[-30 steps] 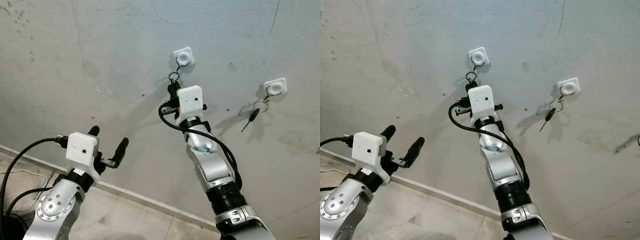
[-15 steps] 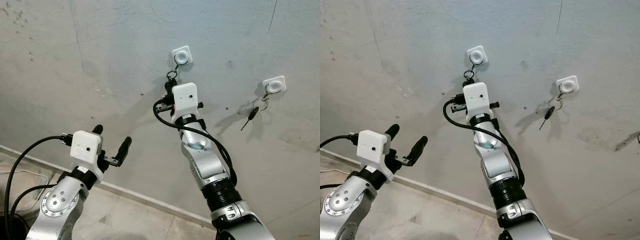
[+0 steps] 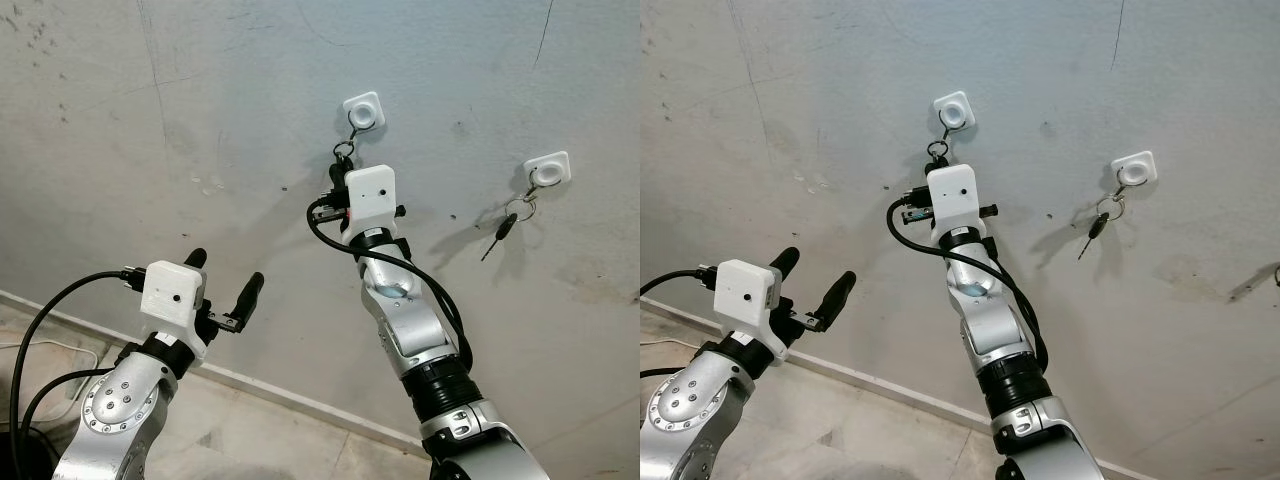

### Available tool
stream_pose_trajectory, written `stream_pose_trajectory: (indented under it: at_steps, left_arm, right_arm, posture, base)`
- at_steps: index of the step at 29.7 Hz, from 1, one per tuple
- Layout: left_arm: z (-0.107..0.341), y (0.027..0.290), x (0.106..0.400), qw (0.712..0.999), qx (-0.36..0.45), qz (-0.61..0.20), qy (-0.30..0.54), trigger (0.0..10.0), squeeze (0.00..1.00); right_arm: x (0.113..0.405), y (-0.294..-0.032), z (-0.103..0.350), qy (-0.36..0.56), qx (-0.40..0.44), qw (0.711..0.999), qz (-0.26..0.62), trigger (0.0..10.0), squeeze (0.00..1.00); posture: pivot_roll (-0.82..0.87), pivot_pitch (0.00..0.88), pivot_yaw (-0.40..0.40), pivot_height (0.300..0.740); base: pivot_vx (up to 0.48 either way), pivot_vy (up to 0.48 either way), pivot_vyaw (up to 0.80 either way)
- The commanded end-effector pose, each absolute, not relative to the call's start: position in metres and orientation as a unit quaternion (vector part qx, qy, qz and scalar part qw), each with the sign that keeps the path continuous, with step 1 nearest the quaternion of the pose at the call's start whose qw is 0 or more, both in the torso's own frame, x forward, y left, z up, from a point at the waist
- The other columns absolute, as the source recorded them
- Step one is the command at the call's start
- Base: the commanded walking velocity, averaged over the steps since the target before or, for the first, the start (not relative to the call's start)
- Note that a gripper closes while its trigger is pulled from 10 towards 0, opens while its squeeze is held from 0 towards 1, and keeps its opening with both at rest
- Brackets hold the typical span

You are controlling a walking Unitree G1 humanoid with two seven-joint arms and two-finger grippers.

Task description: Hang keys on a hook

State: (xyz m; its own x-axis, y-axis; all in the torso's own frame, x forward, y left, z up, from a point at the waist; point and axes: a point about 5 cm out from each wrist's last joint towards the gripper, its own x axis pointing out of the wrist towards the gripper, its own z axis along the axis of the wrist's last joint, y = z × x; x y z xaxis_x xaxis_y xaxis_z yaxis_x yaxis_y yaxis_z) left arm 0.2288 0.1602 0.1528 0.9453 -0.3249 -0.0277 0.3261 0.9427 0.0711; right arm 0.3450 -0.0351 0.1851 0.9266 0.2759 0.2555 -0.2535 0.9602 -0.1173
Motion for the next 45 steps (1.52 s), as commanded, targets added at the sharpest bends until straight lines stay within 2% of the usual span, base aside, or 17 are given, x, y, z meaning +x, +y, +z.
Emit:
stream_pose_trajectory:
  at_steps: [1, 12, 21, 28, 29, 38, 39, 40, 41, 45]
  left_arm:
    - [0.154, 0.156, 0.231, 0.984, 0.037, -0.173, 0.003, 10.0, 0.0]
    - [0.155, 0.155, 0.231, 0.984, 0.036, -0.175, 0.002, 10.0, 0.0]
    - [0.155, 0.153, 0.232, 0.984, 0.036, -0.176, -0.001, 10.0, 0.0]
    - [0.156, 0.152, 0.234, 0.984, 0.035, -0.177, -0.002, 10.0, 0.0]
    - [0.156, 0.152, 0.234, 0.984, 0.035, -0.177, -0.002, 10.0, 0.0]
    - [0.156, 0.15, 0.234, 0.983, 0.034, -0.179, -0.003, 10.0, 0.0]
    - [0.156, 0.15, 0.234, 0.983, 0.034, -0.179, -0.004, 10.0, 0.0]
    - [0.156, 0.15, 0.234, 0.983, 0.034, -0.179, -0.004, 10.0, 0.0]
    - [0.156, 0.15, 0.235, 0.983, 0.034, -0.179, -0.004, 10.0, 0.0]
    - [0.157, 0.149, 0.235, 0.983, 0.033, -0.18, -0.005, 10.0, 0.0]
  right_arm:
    - [0.347, -0.034, 0.177, -0.11, -0.044, 0.983, 0.139, 10.0, 0.0]
    - [0.347, -0.037, 0.178, -0.112, -0.04, 0.984, 0.133, 10.0, 0.0]
    - [0.345, -0.041, 0.2, -0.174, -0.011, 0.977, 0.119, 10.0, 0.0]
    - [0.345, -0.039, 0.195, -0.163, -0.016, 0.978, 0.127, 10.0, 0.0]
    - [0.344, -0.037, 0.196, -0.167, -0.008, 0.976, 0.136, 10.0, 1.0]
    - [0.344, -0.037, 0.199, -0.176, -0.018, 0.976, 0.129, 10.0, 1.0]
    - [0.344, -0.037, 0.2, -0.177, -0.019, 0.975, 0.129, 10.0, 0.9]
    - [0.344, -0.037, 0.2, -0.179, -0.021, 0.975, 0.13, 10.0, 0.29]
    - [0.343, -0.037, 0.201, -0.18, -0.021, 0.975, 0.13, 10.0, 0.01]
    - [0.343, -0.036, 0.202, -0.183, -0.023, 0.974, 0.129, 10.0, 0.0]
  posture:
    - [0.3, 0.067, -0.155, 0.74]
    - [0.3, 0.068, -0.153, 0.74]
    - [0.29, 0.07, -0.152, 0.74]
    - [0.3, 0.071, -0.151, 0.74]
    - [0.3, 0.072, -0.152, 0.74]
    - [0.3, 0.073, -0.152, 0.74]
    - [0.3, 0.073, -0.152, 0.74]
    - [0.29, 0.074, -0.152, 0.74]
    - [0.29, 0.074, -0.152, 0.74]
    - [0.29, 0.074, -0.153, 0.74]
  base:
    - [0.0, 0.0, 0.0]
    - [0.0, 0.0, 0.0]
    - [0.0, 0.0, 0.0]
    - [0.0, 0.0, 0.0]
    - [0.0, 0.0, 0.0]
    - [0.0, 0.0, 0.0]
    - [0.0, 0.0, 0.0]
    - [0.0, 0.0, 0.0]
    - [0.0, 0.0, 0.0]
    - [0.0, 0.0, 0.0]
